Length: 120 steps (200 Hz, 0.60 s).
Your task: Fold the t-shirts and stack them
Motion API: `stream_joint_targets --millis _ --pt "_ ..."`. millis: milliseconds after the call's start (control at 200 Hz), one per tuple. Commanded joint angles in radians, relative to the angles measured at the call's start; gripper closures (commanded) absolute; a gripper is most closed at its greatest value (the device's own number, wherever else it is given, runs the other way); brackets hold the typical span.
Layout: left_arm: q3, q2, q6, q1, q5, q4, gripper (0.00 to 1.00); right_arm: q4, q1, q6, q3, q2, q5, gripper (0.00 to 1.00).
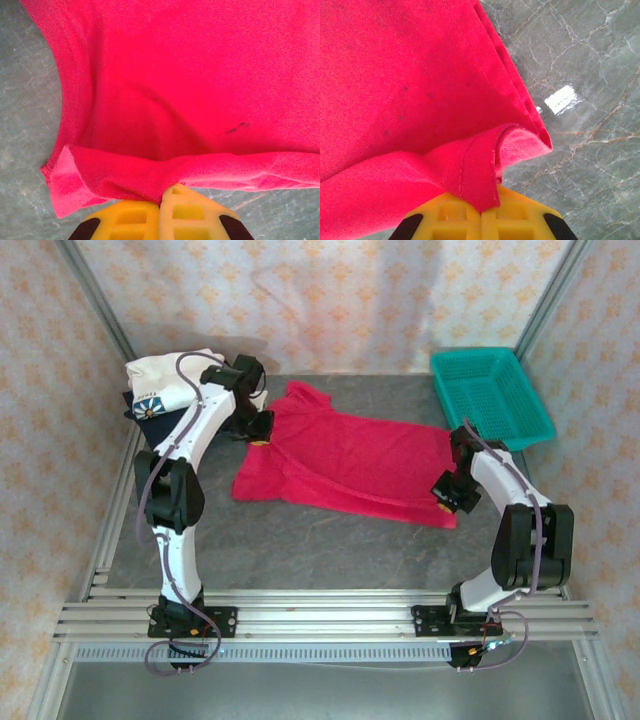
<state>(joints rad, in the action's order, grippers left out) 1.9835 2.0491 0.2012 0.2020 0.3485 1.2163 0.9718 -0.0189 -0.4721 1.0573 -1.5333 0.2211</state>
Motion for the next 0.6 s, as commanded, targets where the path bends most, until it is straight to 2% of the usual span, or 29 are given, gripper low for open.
stream_joint_targets --millis 0,230,480,555,595 --pt "0.073 0.044 -0.064 -0.008 -0.043 0.047 1.00 -0.009 -0.009 0.023 0.036 -0.037 -0.013 1.00" --pt "0.268 0.179 -0.115 0.004 -0.056 0.088 1.00 -0.028 -0.019 0.035 0.062 -0.109 -0.012 1.00" --pt "0.388 0.282 -0.122 0.031 -0.040 0.027 1.00 -0.028 -0.028 0.047 0.130 -0.196 -0.033 1.00" --pt "0.403 0.312 -0.086 0.036 -0.049 -0.008 0.94 -0.042 -0.031 0.043 0.156 -0.231 -0.037 0.96" --pt "0.417 0.329 -0.054 0.035 -0.073 -0.018 0.83 -0.056 -0.032 0.037 0.171 -0.252 -0.038 0.91"
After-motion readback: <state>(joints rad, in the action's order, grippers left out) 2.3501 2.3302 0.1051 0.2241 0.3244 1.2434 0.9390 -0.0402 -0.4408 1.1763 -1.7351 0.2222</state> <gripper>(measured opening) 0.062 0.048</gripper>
